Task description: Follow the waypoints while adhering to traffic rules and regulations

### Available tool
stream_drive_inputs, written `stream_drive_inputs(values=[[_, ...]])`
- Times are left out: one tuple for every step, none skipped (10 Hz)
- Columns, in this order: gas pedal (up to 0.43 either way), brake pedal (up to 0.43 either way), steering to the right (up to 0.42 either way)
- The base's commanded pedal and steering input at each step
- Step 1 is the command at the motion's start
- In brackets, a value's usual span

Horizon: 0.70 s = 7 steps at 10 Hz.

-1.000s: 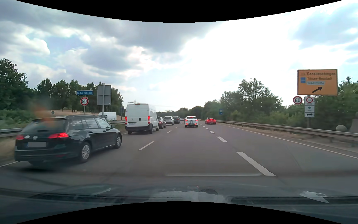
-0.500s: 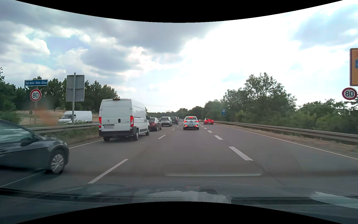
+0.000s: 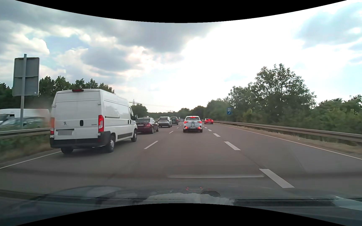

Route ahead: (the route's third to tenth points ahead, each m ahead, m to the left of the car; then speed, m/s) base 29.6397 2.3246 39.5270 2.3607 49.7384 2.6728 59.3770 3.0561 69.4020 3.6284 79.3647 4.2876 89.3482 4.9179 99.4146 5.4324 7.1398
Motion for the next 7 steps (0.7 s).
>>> stream_drive_inputs(values=[[0.000,0.274,0.004],[0.000,0.287,0.003],[0.000,0.299,0.003],[0.000,0.305,0.003],[0.000,0.305,0.003],[0.000,0.305,0.003],[0.000,0.305,0.003]])
